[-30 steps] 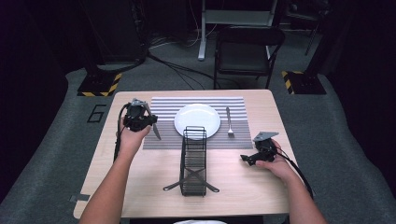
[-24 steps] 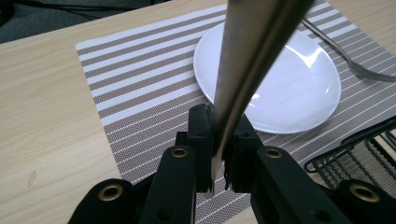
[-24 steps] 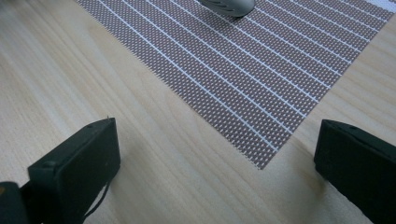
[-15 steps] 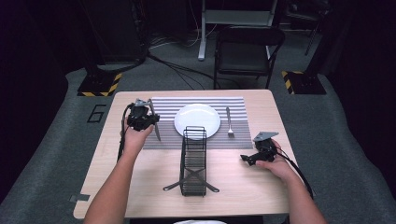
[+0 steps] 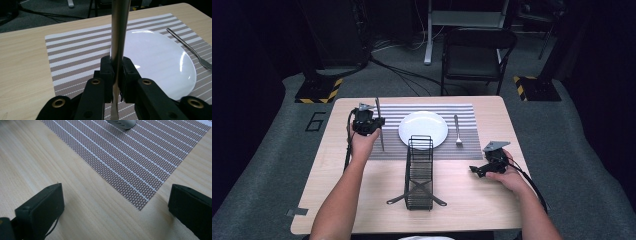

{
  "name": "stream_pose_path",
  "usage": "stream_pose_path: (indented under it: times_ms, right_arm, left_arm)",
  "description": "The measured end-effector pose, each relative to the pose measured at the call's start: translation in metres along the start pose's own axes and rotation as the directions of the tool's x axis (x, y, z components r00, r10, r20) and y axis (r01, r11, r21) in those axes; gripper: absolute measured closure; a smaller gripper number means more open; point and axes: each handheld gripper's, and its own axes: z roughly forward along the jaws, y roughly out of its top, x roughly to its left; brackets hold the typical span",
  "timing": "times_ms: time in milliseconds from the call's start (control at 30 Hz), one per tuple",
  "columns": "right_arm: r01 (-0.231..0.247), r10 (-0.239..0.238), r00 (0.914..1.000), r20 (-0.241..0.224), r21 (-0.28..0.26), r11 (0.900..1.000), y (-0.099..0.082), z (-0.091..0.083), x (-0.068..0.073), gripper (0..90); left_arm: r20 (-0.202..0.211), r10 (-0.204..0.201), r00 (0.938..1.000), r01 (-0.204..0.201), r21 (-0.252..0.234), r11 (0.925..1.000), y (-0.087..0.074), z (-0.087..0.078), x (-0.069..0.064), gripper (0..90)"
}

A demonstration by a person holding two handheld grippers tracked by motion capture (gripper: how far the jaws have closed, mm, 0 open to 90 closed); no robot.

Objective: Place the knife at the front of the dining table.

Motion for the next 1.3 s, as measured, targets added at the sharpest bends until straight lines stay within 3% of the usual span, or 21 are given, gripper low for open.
stream_pose_path:
  times_ms: [267,433,767,900,1033,1300]
  right_arm:
    - [0.000,0.000,1.0000,0.000,0.000,1.0000,0.000,0.000,0.000,0.0]
    - [0.000,0.000,1.0000,0.000,0.000,1.0000,0.000,0.000,0.000,0.0]
    - [0.002,-0.002,1.0000,-0.001,-0.002,1.0000,0.000,0.000,0.000,0.0]
    - [0.002,-0.002,1.0000,-0.001,-0.002,1.0000,0.000,0.000,0.000,0.0]
    - [0.003,-0.003,1.0000,-0.003,-0.001,1.0000,0.000,0.000,0.000,0.0]
    - [0.003,-0.003,1.0000,-0.003,-0.002,1.0000,0.000,0.000,-0.001,0.0]
  left_arm:
    - [0.001,-0.027,0.9996,0.027,-0.012,0.9996,0.001,0.013,0.003,82.3]
    - [-0.002,-0.066,0.9978,0.066,-0.037,0.9971,0.000,0.022,0.008,82.4]
    - [-0.037,-0.155,0.9872,0.152,-0.081,0.9852,-0.005,0.037,0.014,82.5]
    - [-0.046,-0.168,0.9847,0.166,-0.047,0.9850,-0.001,0.045,0.017,82.5]
    - [-0.075,-0.145,0.9866,0.143,-0.037,0.9891,0.001,0.054,0.015,82.6]
    - [-0.102,-0.187,0.9770,0.189,0.010,0.9818,-0.009,0.071,0.022,82.7]
